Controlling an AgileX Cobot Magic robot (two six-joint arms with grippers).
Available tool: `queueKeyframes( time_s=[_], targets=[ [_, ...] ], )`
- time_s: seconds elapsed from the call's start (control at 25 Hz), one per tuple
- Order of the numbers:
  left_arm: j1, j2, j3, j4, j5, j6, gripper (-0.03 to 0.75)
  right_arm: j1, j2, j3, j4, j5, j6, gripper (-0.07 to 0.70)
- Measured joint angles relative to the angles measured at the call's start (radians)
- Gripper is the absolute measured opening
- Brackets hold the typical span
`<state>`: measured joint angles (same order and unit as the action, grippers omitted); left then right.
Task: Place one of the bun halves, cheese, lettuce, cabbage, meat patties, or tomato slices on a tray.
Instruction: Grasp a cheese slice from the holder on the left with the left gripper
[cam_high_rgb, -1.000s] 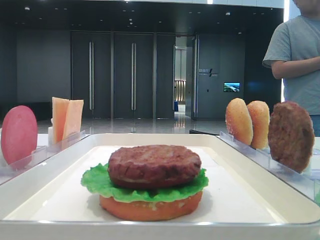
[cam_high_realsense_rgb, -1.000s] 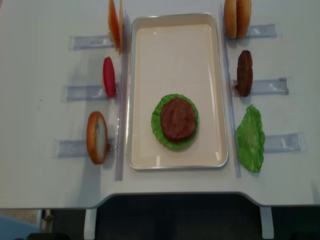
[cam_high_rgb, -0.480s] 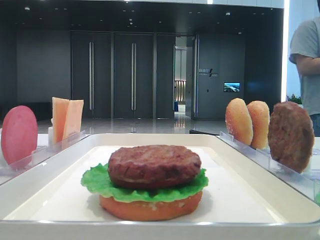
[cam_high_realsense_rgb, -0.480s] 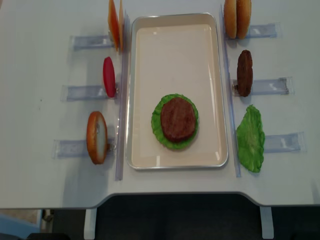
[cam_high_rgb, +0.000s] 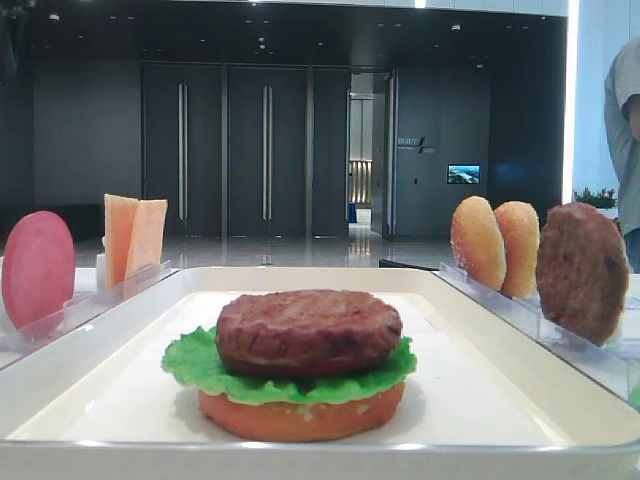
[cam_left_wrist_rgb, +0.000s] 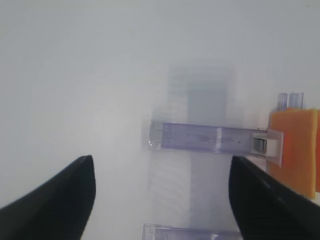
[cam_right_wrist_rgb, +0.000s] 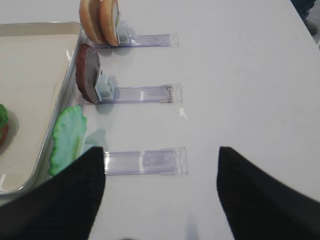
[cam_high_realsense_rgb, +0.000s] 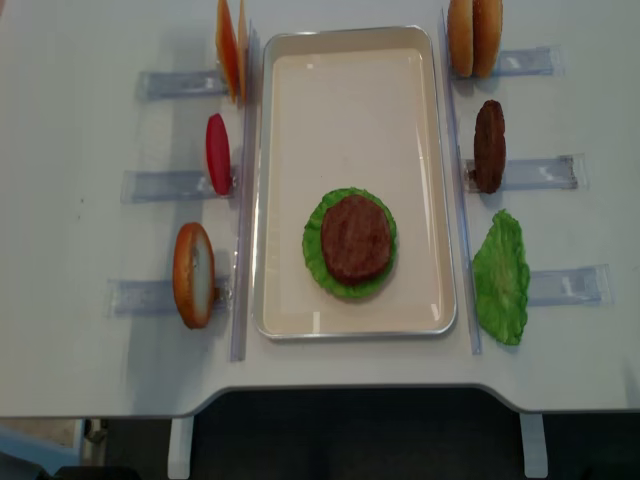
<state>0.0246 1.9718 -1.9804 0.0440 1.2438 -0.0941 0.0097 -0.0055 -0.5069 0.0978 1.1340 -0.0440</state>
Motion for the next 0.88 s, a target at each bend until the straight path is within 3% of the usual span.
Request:
queueKeyframes(
  time_s=[0.88],
  targets=[
    [0.000,0.014,-0.001,0.027,0.000,0.046,0.611,0.000,0.000,0.000,0.000,0.000,0.000,0.465]
  ],
)
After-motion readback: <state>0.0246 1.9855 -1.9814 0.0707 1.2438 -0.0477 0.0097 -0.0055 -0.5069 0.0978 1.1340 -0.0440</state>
